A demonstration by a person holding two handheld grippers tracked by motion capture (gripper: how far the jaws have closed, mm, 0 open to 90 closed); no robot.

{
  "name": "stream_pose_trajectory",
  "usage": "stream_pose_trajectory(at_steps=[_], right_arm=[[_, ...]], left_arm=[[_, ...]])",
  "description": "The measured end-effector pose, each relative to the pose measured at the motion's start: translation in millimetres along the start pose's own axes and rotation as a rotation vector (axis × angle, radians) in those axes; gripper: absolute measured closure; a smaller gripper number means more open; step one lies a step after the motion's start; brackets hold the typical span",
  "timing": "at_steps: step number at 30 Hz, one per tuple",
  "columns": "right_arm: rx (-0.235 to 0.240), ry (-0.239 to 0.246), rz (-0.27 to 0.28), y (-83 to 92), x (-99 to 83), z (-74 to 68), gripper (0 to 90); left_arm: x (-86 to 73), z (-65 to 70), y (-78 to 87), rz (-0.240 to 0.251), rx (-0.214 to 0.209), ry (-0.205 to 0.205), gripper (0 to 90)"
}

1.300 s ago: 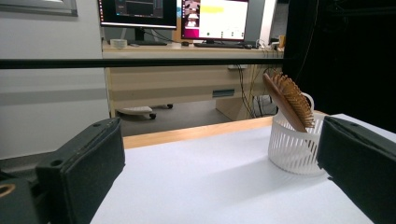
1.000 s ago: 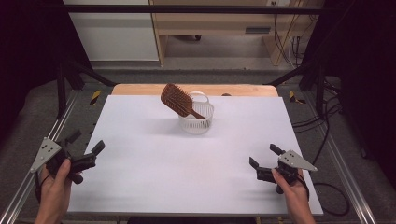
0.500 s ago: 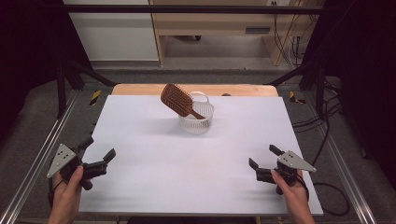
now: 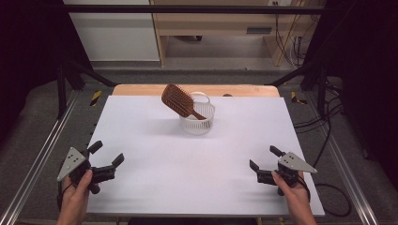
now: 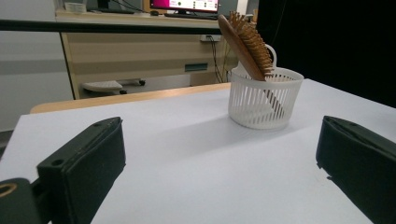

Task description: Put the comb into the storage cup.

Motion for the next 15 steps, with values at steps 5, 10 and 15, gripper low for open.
stream_pose_trajectory(at_steps=[5, 10, 15], right_arm=[[0.005, 0.000, 0.001, 0.0, -0.2, -0.1, 4.4], [0.008, 0.001, 0.002, 0.8, -0.4, -0.4, 4.4], [0.011, 0.001, 0.001, 1.0, -0.8, -0.3, 4.4]], left_arm=[[-4.3, 6.6, -4.4, -0.002, -0.015, 0.007, 1.6], [-8.3, 11.6, -7.8, -0.014, -0.028, 0.004, 1.6], [-10.0, 14.6, -8.5, -0.015, -0.035, 0.005, 1.6]])
Point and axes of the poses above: each handheld gripper's, and its own axes: y roughly backward along the jaws, x roughly out of its top, z roughly to its right, the point moved 3 cm from there along -y, roughly forward along the jaws, and after that the axes turned 3 degrees about -z, right-handed, at the moved point
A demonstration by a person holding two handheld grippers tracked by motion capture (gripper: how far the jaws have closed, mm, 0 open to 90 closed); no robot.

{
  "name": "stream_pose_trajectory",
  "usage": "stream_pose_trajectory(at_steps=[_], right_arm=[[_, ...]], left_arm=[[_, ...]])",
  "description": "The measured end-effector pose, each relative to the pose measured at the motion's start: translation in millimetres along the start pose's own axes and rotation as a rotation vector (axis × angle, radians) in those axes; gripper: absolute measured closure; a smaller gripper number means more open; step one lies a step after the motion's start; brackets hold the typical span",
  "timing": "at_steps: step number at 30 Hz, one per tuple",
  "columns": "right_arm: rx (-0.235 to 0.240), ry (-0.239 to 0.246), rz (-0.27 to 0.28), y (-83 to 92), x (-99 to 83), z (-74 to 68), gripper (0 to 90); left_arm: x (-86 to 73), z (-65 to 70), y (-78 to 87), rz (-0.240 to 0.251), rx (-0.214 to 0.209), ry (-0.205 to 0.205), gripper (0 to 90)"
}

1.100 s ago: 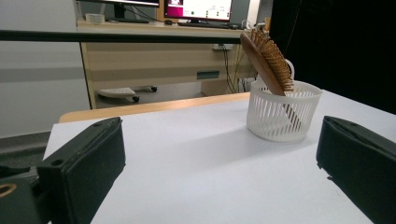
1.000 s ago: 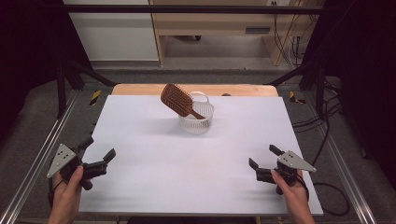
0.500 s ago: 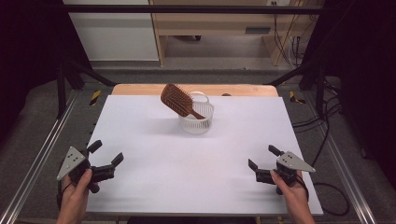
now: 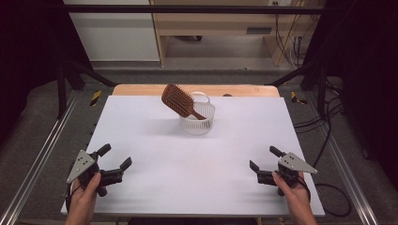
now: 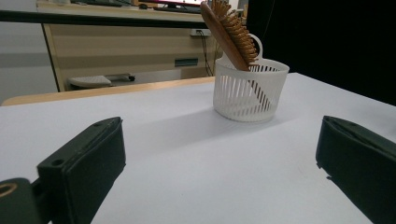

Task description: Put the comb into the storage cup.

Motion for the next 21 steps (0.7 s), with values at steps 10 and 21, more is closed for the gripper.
stream_pose_trajectory(at_steps=[10, 21], right_arm=[[0.006, -0.004, -0.002, -0.7, -0.8, -1.0, 4.4], [0.010, -0.004, 0.000, -1.0, -1.1, -1.8, 4.4]], left_arm=[[-4.9, 4.1, -2.8, -0.007, -0.007, -0.008, 1.6], [-6.2, 14.0, -5.4, -0.007, -0.005, -0.051, 1.5]])
Point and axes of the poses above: each handheld gripper's, and its own axes: y roughly backward along the jaws, x roughly out of its top, z roughly to its right, the point moved 3 cm from there along -y, roughly forward along the jaws, and after that the axes turned 3 degrees about -z, right-handed, at the moved point
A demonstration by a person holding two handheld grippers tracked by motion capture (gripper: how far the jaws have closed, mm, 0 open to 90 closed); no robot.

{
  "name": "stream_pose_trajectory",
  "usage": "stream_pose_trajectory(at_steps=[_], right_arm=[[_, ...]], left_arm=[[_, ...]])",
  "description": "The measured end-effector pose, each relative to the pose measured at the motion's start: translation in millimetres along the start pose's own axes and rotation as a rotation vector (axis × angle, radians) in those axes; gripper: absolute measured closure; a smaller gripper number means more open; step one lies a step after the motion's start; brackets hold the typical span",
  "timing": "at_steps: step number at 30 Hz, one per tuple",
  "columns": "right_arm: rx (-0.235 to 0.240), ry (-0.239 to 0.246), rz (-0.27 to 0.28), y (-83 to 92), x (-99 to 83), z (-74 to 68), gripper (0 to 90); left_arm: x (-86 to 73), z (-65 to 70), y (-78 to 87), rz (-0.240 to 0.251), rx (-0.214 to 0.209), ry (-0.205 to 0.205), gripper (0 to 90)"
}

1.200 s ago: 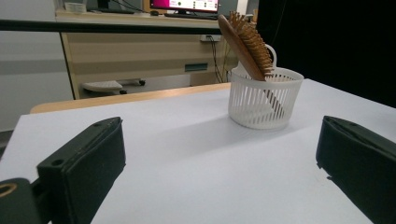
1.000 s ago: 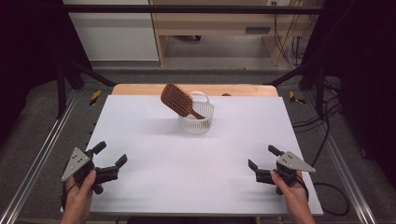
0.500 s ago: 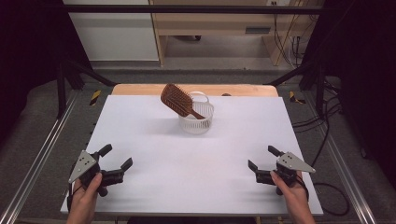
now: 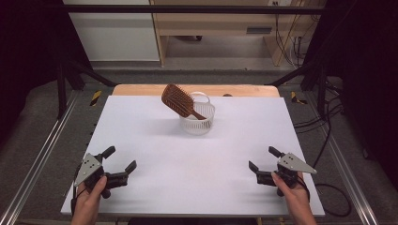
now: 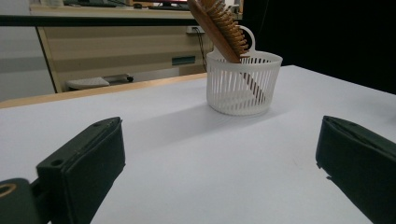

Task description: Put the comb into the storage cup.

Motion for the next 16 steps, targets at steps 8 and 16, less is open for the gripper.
stream_pose_trajectory(at_steps=[8, 16], right_arm=[[0.010, 0.003, -0.006, -1.6, -0.7, -2.0, 4.4], [0.005, -0.001, -0.004, -3.6, 0.6, -3.2, 3.9]], left_arm=[[2.8, 11.6, 1.0, 0.014, 0.000, -0.064, 1.4], [4.1, 12.2, 4.7, 0.032, 0.006, -0.055, 1.3]])
Point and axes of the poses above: each handheld gripper's, and its own axes: y roughly backward along the jaws, x roughly out of its top, z roughly to its right, the point moved 3 cm from there along -y, roughly forward along the jaws, and after that the axes turned 3 degrees about -z, right-handed, at the moved point
